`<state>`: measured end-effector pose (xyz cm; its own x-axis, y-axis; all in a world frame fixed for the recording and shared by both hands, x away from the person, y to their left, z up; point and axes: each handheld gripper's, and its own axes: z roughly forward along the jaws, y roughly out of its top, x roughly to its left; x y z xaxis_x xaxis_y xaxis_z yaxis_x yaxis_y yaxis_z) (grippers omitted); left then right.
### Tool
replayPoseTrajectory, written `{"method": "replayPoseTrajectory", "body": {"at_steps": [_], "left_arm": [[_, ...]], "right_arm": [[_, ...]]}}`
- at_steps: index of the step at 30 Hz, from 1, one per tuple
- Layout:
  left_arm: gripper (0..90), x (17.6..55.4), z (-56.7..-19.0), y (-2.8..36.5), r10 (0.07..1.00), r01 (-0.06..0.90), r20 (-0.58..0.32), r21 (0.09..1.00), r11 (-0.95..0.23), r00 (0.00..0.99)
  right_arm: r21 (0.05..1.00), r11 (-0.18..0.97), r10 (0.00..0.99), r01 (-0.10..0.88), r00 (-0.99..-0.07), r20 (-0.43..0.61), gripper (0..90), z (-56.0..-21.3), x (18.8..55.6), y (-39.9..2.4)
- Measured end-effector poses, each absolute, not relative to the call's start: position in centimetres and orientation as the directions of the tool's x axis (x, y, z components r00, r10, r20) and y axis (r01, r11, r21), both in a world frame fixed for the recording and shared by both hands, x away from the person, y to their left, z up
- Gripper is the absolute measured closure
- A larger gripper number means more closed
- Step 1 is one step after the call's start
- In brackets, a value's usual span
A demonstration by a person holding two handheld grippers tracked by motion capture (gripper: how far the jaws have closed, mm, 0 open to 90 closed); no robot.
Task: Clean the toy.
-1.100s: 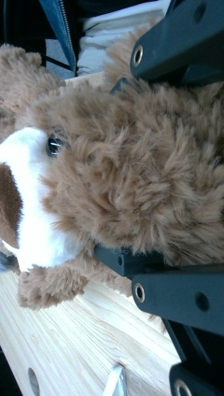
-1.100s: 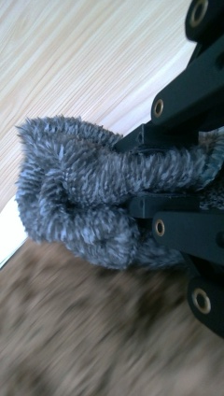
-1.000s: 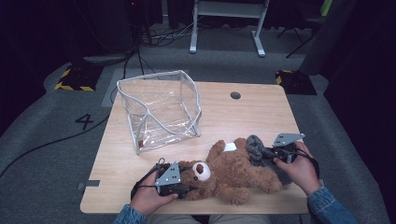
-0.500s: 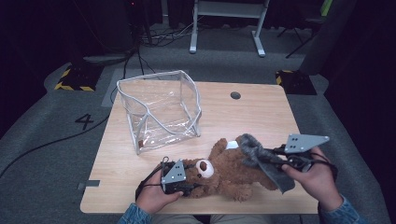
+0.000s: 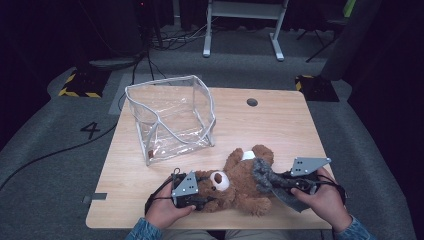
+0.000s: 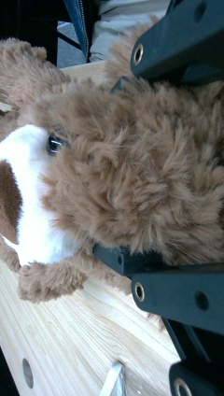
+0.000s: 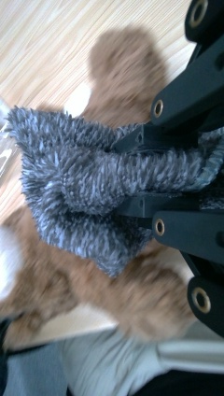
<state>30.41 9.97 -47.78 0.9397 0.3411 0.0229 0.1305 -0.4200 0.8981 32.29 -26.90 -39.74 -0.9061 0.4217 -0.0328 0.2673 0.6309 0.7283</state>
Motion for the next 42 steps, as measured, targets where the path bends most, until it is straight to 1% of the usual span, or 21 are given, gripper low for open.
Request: {"method": "replayPoseTrajectory", "body": {"at_steps": [7, 14, 17, 20, 21, 24, 27, 32, 36, 39, 42], "left_arm": [[43.5, 30.6, -47.8, 9.9, 0.340, 0.140, 0.009, 0.900, -0.414, 0.941], [43.5, 31.1, -47.7, 9.9, 0.339, 0.155, -0.006, 0.898, -0.412, 0.941], [43.7, 31.3, -47.6, 9.6, 0.347, 0.178, -0.030, 0.897, -0.404, 0.937], [43.7, 31.6, -47.6, 9.3, 0.368, 0.237, -0.089, 0.895, -0.377, 0.925], [43.7, 31.6, -47.6, 9.1, 0.378, 0.261, -0.114, 0.893, -0.366, 0.919], [43.9, 31.7, -47.5, 8.9, 0.388, 0.297, -0.150, 0.887, -0.354, 0.909], [43.8, 31.6, -47.5, 8.7, 0.396, 0.305, -0.154, 0.885, -0.351, 0.905], [43.7, 31.6, -47.5, 8.8, 0.400, 0.309, -0.158, 0.886, -0.345, 0.903], [43.8, 31.4, -47.6, 8.8, 0.408, 0.312, -0.159, 0.885, -0.344, 0.899], [43.8, 31.3, -47.6, 8.7, 0.412, 0.307, -0.151, 0.887, -0.344, 0.899], [43.8, 31.3, -47.7, 8.8, 0.407, 0.309, -0.156, 0.887, -0.342, 0.900]], "right_arm": [[0.711, 0.610, 0.514, 0.348, -0.857, -0.021, 75.4, -41.2, 32.9, -30.3], [0.681, 0.604, 0.593, 0.415, -0.805, -0.035, 75.5, -41.9, 32.9, -33.3], [0.691, 0.577, 0.618, 0.435, -0.786, -0.021, 75.4, -41.3, 32.7, -34.6], [0.717, 0.550, 0.636, 0.428, -0.771, -0.028, 75.4, -39.8, 32.3, -35.4], [0.726, 0.547, 0.635, 0.416, -0.772, -0.036, 75.4, -39.2, 32.2, -35.4], [0.746, 0.550, 0.621, 0.375, -0.781, -0.065, 75.4, -37.4, 31.9, -35.0], [0.776, 0.541, 0.585, 0.326, -0.808, -0.068, 75.4, -35.7, 31.9, -33.6], [0.802, 0.545, 0.502, 0.245, -0.861, -0.078, 75.4, -34.5, 31.5, -30.1], [0.802, 0.564, 0.421, 0.197, -0.904, -0.074, 75.2, -35.3, 31.3, -26.9], [0.768, 0.606, 0.384, 0.206, -0.922, -0.056, 75.3, -37.2, 31.6, -25.1], [0.745, 0.622, 0.391, 0.239, -0.920, -0.032, 75.5, -38.8, 31.8, -25.0]]}}
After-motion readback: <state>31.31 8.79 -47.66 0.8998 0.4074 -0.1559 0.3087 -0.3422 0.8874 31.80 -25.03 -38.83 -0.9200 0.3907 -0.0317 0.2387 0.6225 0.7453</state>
